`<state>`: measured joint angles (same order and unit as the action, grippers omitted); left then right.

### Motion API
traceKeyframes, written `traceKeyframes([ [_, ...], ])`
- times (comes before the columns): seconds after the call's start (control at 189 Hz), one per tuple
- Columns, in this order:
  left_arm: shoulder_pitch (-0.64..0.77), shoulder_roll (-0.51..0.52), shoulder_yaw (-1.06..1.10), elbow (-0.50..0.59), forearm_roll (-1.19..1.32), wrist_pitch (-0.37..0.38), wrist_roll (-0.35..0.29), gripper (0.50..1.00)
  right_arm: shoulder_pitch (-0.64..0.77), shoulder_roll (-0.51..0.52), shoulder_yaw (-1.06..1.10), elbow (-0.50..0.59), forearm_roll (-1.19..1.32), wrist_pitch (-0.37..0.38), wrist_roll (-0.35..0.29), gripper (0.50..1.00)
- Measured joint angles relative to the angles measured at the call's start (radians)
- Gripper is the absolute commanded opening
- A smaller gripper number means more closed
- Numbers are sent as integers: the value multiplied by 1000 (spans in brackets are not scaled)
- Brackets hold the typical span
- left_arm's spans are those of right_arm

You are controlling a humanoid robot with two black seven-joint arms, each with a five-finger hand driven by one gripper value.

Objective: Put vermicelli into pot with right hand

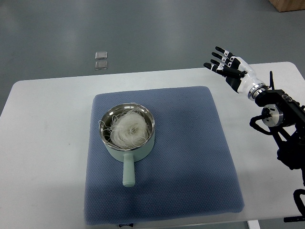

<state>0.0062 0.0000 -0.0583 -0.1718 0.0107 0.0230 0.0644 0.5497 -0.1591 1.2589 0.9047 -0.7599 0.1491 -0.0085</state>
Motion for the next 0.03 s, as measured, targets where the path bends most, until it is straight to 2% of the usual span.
traceKeyframes([
  [0.026,0,0,0,0,0,0,0,1000,-4,2,-2,0,2,3,0,928],
])
